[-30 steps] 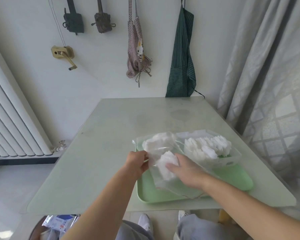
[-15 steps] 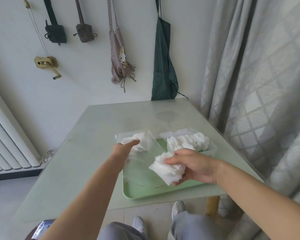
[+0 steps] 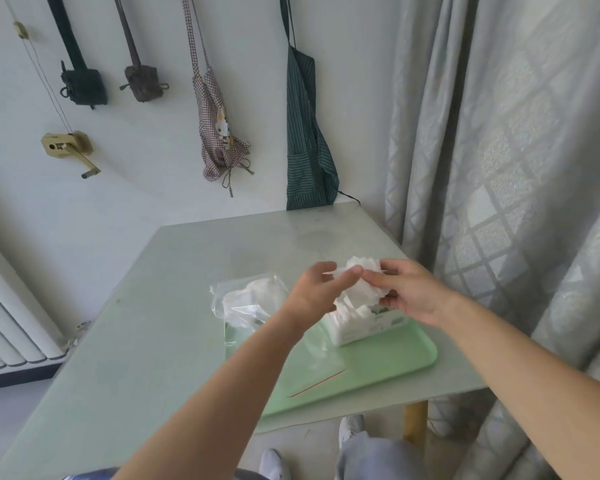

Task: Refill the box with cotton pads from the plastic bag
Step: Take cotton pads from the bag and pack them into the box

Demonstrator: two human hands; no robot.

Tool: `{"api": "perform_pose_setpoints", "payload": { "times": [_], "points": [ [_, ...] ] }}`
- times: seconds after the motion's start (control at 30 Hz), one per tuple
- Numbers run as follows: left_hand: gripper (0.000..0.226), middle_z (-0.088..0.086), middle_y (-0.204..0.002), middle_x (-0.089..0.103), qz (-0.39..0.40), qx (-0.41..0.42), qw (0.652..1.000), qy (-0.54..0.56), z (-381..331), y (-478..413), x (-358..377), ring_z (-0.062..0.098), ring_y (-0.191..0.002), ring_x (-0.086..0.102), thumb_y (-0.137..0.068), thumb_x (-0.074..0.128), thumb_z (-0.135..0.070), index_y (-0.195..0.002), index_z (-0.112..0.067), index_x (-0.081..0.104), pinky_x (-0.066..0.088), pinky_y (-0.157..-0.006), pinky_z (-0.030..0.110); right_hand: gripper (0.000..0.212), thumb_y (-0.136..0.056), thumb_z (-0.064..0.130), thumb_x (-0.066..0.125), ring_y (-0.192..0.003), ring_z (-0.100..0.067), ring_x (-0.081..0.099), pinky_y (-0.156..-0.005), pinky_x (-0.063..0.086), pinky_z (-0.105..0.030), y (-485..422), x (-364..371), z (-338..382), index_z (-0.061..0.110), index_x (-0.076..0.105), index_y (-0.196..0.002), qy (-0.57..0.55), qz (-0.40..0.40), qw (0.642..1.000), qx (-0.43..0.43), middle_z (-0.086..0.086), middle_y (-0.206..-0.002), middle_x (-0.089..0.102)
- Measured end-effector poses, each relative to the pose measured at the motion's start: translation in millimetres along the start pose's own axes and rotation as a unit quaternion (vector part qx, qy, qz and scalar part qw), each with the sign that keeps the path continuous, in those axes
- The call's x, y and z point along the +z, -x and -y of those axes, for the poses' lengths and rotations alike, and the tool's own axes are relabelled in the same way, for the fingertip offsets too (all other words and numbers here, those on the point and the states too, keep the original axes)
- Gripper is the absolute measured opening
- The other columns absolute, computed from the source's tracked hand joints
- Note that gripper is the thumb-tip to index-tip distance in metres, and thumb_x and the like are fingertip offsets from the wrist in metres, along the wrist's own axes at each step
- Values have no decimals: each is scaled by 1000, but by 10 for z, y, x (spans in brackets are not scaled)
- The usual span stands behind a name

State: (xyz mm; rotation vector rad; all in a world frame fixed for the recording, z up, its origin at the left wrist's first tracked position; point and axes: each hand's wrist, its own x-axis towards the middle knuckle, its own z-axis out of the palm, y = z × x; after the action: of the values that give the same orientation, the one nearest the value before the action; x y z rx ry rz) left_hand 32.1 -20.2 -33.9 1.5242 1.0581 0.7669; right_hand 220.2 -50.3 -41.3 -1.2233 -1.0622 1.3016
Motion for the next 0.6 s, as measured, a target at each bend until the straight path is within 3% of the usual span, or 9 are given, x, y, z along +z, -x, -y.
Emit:
{"api": "perform_pose_setpoints", "payload": {
  "times": [0.07,0.2,0.37,0.43,0.5,0.6],
  "points": [
    [69,8,-118,67,25,-32,997,62,-32,-69,136,23,-104,69,-75,77,-49,-128,-14,51,57,-92,41,47,-79,25,76,-79,-17,67,-64,53,-26,-14,-39,0,-4,65,-114,18,5,1000,-4,-9,-93,69],
    [41,16,-105,70,-10,-36,986,164,-7,-243,263,27,-91,71,-85,73,-11,-121,-2,57,59,-85,35,28,-89,18,69,-78,-20,66,-62,54,-27,-75,-159,-10,1,69,-112,-15,-28,999,7,-11,-91,68],
    [38,16,-111,69,-22,-47,980,191,10,-356,344,24,-86,72,-85,75,-10,-117,-4,55,60,-80,32,27,-83,10,75,-75,-18,67,-63,55,-26,-167,-293,-36,2,70,-109,-32,-46,998,29,-10,-88,73],
    [39,8,-105,70,-27,-35,995,91,41,-417,351,19,-81,70,-85,75,-20,-117,-8,56,60,-75,30,28,-81,3,75,-73,-16,68,-60,54,-23,-239,-348,-36,3,70,-108,-38,-81,996,29,-9,-88,73],
    [41,-4,-99,68,-42,21,992,-118,106,-463,320,14,-82,67,-84,74,-34,-117,-17,57,56,-71,27,26,-82,1,73,-75,-16,67,-61,52,-23,-308,-433,-24,3,71,-107,-15,-108,994,24,-9,-90,72],
    [48,-7,-113,61,16,104,911,-398,224,-470,268,18,-107,54,-80,71,-49,-122,-32,58,49,-91,34,15,-85,5,70,-77,-17,65,-67,52,-27,-391,-561,-34,6,73,-100,67,-90,993,44,-9,-91,71]
  ]
}}
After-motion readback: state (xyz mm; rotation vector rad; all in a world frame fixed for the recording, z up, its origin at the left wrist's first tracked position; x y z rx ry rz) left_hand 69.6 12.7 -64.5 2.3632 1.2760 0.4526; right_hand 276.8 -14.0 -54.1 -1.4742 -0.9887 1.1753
